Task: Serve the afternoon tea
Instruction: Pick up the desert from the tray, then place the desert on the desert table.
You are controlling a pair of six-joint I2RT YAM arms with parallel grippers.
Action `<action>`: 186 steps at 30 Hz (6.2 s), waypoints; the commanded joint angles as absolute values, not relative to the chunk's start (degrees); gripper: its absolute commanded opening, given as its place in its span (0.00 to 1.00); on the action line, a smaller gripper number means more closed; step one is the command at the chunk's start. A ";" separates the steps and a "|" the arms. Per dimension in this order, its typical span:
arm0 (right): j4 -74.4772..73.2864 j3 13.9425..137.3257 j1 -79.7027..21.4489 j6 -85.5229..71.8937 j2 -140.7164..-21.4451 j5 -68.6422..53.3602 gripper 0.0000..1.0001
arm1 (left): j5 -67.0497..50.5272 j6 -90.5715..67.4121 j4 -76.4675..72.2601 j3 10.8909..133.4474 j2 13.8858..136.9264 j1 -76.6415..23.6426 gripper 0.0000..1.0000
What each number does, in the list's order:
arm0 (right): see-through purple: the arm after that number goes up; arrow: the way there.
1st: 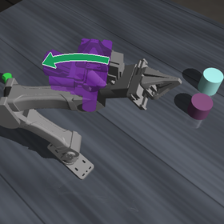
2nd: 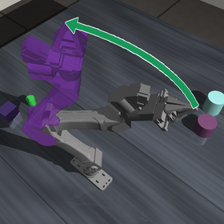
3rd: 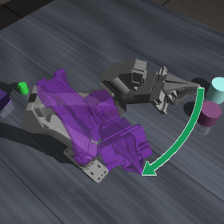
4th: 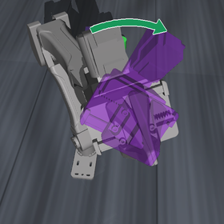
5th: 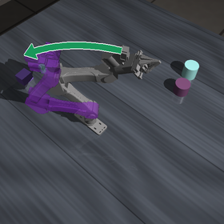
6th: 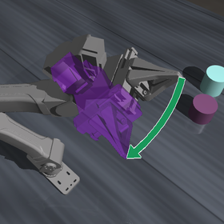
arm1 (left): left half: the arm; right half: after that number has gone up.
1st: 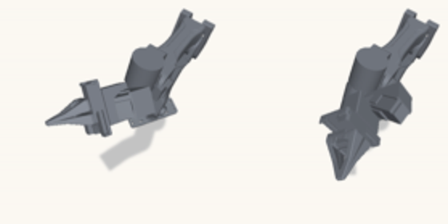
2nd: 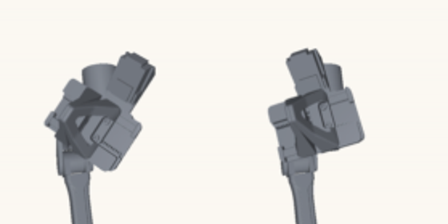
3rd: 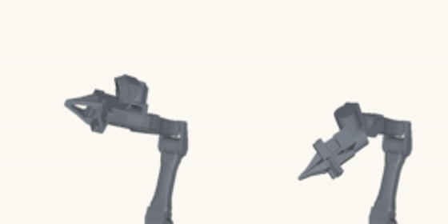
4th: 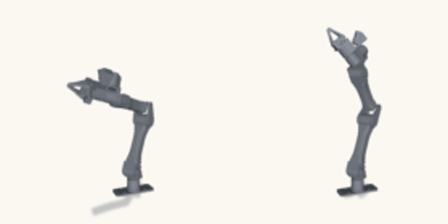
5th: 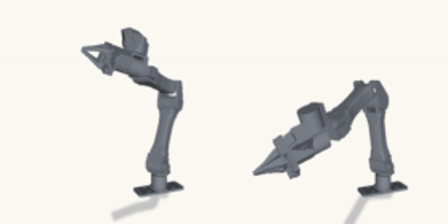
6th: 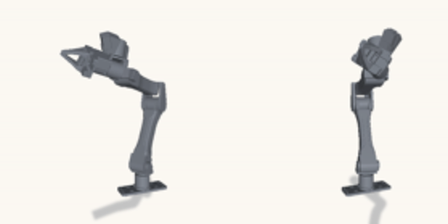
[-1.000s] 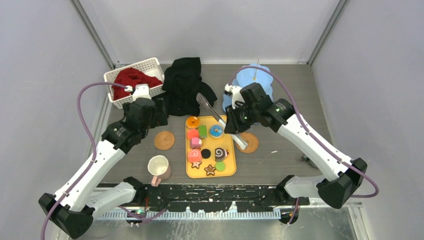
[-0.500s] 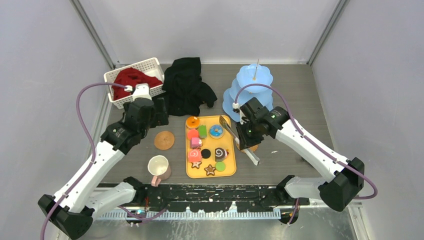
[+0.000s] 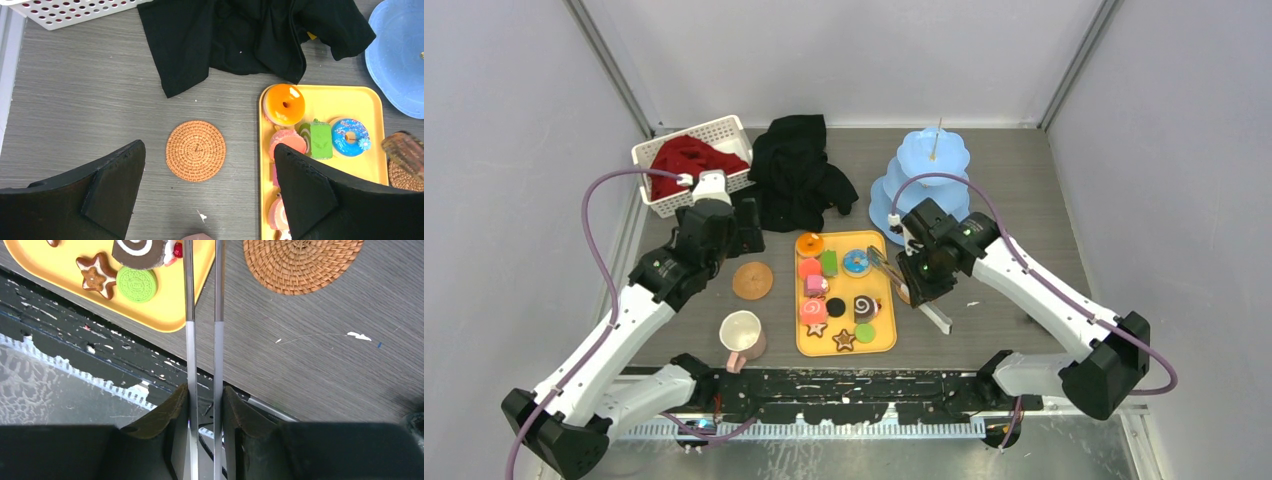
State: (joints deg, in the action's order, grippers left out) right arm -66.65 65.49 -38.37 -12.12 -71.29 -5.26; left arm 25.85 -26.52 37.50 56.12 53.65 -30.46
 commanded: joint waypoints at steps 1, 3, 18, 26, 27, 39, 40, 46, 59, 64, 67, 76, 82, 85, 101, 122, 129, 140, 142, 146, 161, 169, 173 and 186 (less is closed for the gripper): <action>-67.58 68.41 -39.58 -10.93 -72.22 -6.78 0.33 | 25.69 -25.84 33.63 56.67 53.63 -30.23 1.00; -67.68 68.50 -40.24 -10.95 -72.98 -6.74 0.34 | 25.67 -25.75 33.60 56.85 53.83 -30.23 1.00; -65.45 69.67 -42.36 -11.39 -75.83 -0.76 0.39 | 26.25 -25.31 33.06 56.27 54.38 -30.25 1.00; -57.14 68.73 -42.36 -12.18 -77.35 0.18 0.39 | 25.87 -25.04 32.34 55.58 53.89 -30.23 1.00; -56.20 68.71 -42.35 -12.14 -77.67 0.29 0.39 | 25.77 -24.62 32.20 55.51 53.88 -30.23 0.99; -56.83 69.26 -42.36 -7.81 -76.59 -0.08 0.46 | 25.68 -22.88 31.78 56.64 55.39 -30.25 0.98; -55.86 69.10 -42.36 -7.81 -76.72 -0.59 0.45 | 25.66 -22.70 31.82 56.91 55.78 -30.24 0.97; -53.41 70.29 -42.36 -7.95 -79.65 -0.52 0.45 | 25.99 -22.18 32.35 58.10 56.75 -30.24 0.97; -50.56 71.02 -42.36 -8.57 -81.33 1.75 0.52 | 27.31 -22.68 33.81 57.66 56.40 -30.22 0.98; -48.86 70.71 -42.36 -8.33 -82.10 1.25 0.52 | 27.45 -22.83 34.06 57.49 56.04 -30.23 0.98; -48.53 70.57 -42.36 -7.89 -82.35 2.14 0.50 | 27.29 -23.24 34.35 57.48 56.00 -30.24 0.98; -50.74 71.06 -42.36 -6.09 -80.72 2.06 0.17 | 26.72 -24.23 34.37 57.17 55.76 -30.26 0.98; -54.23 71.67 -42.32 -5.70 -77.73 2.94 0.03 | 27.24 -24.09 33.57 56.85 55.50 -30.24 0.98; -54.65 71.42 -42.34 -5.79 -75.69 2.52 0.01 | 26.97 -24.40 32.83 56.20 55.38 -30.24 0.98; -57.99 80.48 -42.36 -5.27 -68.83 6.36 0.01 | 26.55 -24.98 32.48 55.48 54.69 -30.23 0.98; -59.29 90.62 -42.22 -6.62 -62.55 24.65 0.01 | 26.16 -26.19 32.96 54.94 53.09 -30.24 0.98; -59.06 90.25 -41.97 -7.23 -63.16 25.36 0.01 | 25.80 -26.19 32.85 55.05 53.31 -30.23 0.98; -63.60 90.46 -40.63 -7.72 -64.02 25.23 0.01 | 26.15 -25.43 32.80 55.26 52.56 -30.30 0.98; -64.58 90.44 -40.32 -8.27 -63.75 25.22 0.01 | 25.98 -25.36 32.70 55.43 52.80 -30.24 0.98; -65.65 90.32 -39.83 -9.12 -63.05 25.33 0.01 | 25.35 -25.40 32.48 55.87 53.23 -30.23 0.98; -72.54 89.89 -38.70 -13.62 -60.77 30.34 0.01 | 22.95 -25.93 31.91 55.46 53.36 -30.26 0.98; -73.02 90.43 -34.55 -11.77 -61.58 32.32 0.01 | 23.85 -25.49 32.06 54.63 52.28 -30.23 0.98; -69.50 90.41 -31.76 -9.80 -62.26 32.46 0.01 | 23.97 -25.64 32.04 54.36 52.14 -30.23 0.98; -54.29 88.59 -22.91 -5.64 -66.33 23.28 0.01 | 25.79 -24.60 32.56 54.74 52.46 -30.23 0.98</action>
State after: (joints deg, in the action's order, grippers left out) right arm -64.51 88.68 -24.91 -7.35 -66.02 26.50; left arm 24.45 -25.08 35.31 54.50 53.25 -30.46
